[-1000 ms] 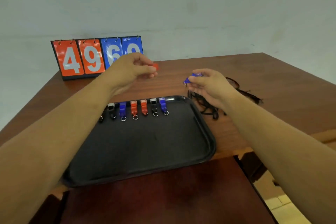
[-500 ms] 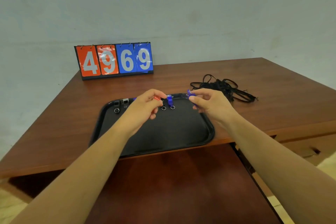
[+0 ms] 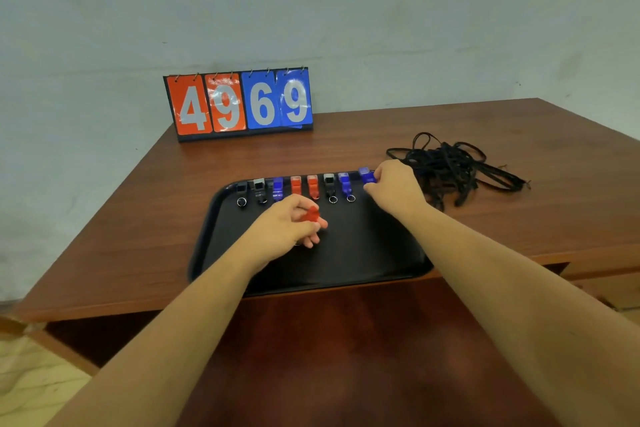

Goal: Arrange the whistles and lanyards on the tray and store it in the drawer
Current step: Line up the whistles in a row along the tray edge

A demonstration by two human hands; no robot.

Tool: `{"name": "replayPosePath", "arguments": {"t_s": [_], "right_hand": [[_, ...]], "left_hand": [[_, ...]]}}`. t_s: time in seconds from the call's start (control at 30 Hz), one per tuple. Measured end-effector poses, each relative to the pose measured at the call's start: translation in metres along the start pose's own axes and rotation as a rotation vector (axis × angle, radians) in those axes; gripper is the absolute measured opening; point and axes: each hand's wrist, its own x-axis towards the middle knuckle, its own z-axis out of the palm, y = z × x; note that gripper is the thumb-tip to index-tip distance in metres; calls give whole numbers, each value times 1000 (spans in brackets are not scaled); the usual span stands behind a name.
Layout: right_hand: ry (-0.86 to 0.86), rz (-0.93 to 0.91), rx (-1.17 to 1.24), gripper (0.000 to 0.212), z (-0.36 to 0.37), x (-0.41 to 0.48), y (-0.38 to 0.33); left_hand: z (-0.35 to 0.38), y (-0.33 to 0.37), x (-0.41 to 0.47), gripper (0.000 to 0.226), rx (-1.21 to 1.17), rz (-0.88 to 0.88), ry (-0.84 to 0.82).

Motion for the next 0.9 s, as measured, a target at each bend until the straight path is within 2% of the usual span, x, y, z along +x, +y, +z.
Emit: {"name": "replayPosePath", "arguments": {"t_s": [0.27, 0.47, 0.63, 0.67, 0.73, 0.77, 0.9], "right_hand": [[-22, 54, -113, 19, 6, 8, -6], [-23, 8, -176, 22, 10, 5, -5], [86, -121, 55, 20, -9, -14, -13], [50, -148, 173, 20, -16, -23, -18], [-136, -191, 464, 21, -30, -45, -26], [-231, -227, 519, 23, -36, -54, -28], [-401, -348, 375, 32, -41, -66, -26]], "left_hand": [[-2, 4, -1, 21, -41, -31, 72], [-3, 7, -2, 30, -226, -57, 78], [-6, 17, -4, 14, -400, -58, 114], [-5, 19, -4, 14, -448, -70, 121], [-5, 23, -5, 19, -602, -131, 118], [-5, 25, -5, 20, -677, -163, 101], [-3, 27, -7, 25, -694, -194, 8]]}}
